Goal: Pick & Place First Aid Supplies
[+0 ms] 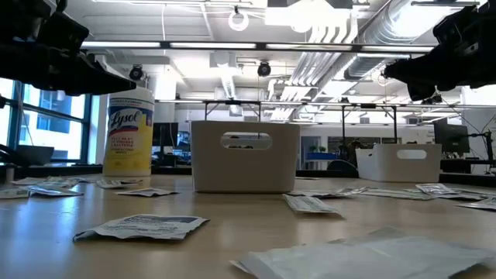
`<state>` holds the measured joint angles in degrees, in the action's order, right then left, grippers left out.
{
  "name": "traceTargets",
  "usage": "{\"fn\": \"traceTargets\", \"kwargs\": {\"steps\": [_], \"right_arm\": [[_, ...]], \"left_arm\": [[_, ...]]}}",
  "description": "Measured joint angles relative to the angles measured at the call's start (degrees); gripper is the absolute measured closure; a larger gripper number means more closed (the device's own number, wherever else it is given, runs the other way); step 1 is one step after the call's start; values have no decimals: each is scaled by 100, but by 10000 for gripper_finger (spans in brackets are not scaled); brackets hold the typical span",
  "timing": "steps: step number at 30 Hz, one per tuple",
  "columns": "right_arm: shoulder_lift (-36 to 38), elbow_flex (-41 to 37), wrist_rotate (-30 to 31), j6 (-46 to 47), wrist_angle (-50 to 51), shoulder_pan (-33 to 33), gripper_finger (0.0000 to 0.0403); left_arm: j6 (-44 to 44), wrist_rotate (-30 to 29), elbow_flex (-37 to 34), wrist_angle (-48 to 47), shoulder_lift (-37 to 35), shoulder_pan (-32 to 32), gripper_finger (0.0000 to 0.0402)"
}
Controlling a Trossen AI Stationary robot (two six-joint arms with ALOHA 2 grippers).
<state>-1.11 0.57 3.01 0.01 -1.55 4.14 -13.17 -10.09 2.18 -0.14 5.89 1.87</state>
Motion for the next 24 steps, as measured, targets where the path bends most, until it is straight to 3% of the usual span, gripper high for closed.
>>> {"fn": "traceTargets", "kwargs": {"steps": [11, 24], "right_arm": [[-1, -1, 35, -174, -82, 0, 400], [0, -1, 193, 102, -1545, -1, 400]], "left_arm": [[0, -17, 0, 0, 0, 0, 247], [0, -11, 0, 0, -1, -2, 247]]}}
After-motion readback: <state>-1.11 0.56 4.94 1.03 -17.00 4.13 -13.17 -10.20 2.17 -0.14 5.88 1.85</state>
